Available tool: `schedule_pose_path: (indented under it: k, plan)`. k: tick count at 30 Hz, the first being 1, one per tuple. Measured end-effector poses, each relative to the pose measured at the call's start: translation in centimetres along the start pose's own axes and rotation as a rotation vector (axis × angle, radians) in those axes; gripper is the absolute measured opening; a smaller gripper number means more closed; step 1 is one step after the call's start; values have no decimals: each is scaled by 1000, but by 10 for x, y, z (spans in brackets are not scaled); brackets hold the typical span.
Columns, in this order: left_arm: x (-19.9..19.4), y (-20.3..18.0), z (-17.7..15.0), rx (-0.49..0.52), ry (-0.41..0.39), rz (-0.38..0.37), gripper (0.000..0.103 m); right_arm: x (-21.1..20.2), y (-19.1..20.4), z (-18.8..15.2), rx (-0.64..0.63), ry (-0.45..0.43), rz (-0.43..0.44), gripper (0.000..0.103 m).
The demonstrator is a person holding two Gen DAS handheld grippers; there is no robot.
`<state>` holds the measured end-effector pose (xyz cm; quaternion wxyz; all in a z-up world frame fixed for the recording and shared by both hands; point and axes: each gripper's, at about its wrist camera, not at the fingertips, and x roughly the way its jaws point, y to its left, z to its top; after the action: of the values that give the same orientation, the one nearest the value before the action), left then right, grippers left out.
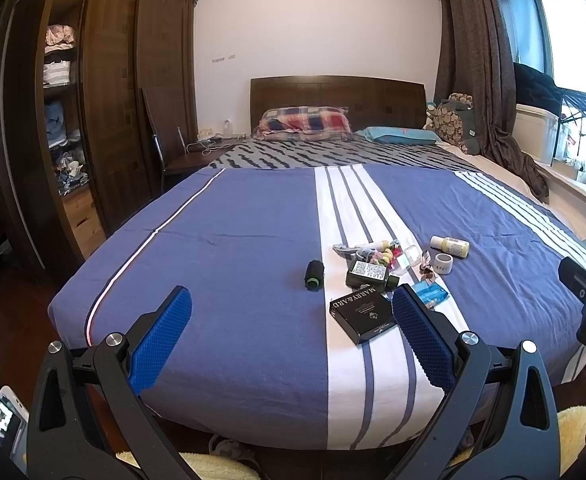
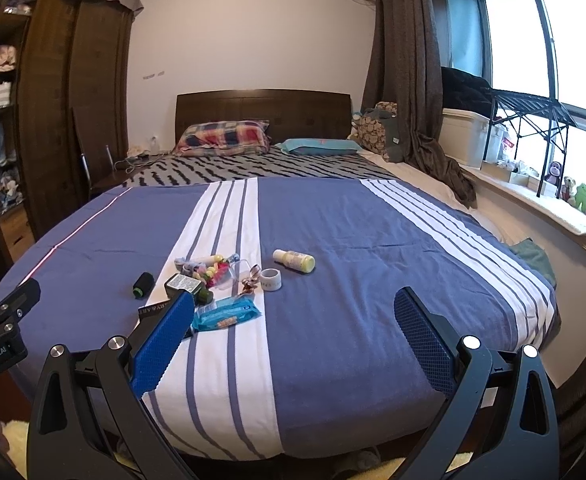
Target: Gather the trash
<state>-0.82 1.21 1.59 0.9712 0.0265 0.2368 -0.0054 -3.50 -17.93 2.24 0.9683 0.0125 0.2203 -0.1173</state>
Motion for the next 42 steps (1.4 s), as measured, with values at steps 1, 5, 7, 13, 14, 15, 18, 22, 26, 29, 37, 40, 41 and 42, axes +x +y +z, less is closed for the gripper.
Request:
schedule_pose_path:
  k: [1,5,7,13,14,15,18,22,26,29,37,40,41,42]
  plan:
    - [0,-1,0,0,0,0,95,0,1,0,-1,0,0,100]
    - [0,-1,0,0,-1,-1,95,0,1,-1,-1,0,2,100]
    - [0,0,0,0,-1,0,95,0,2,-1,-1,0,4,100]
    - [1,-2,-1,3,0,-4,95,2,6,-1,-7,3,13,100]
    - [1,-3,-1,3,-1,-4,95,2,6,-1,-6,2,13,100]
    - [1,-3,-1,3,-1,-3,95,0,5,-2,-4,1,13,100]
    - [1,-3,-1,2,0,-4,95,0,4,-1,0,-1,13,100]
    - [1,-3,-2,3,0,-6,95,0,3,-1,1,-1,14,100]
    - [1,-3,-2,3,-1,-6,95,-1,3,-1,2,-1,16,100]
    - [1,-3,-1,3,-1,-6,95,-1,3,-1,2,0,14,100]
    - [0,-5,-2,2,-4,-6,95,-1,3,-1,2,-2,16,100]
    - [0,-6,-2,1,-5,-7,95,-1,2,-1,2,0,16,100]
    - [0,-5,-2,1,-5,-6,95,-1,2,-1,2,0,16,100]
    - [-1,-6,-2,1,-6,-7,95,-1,2,-1,2,0,15,100]
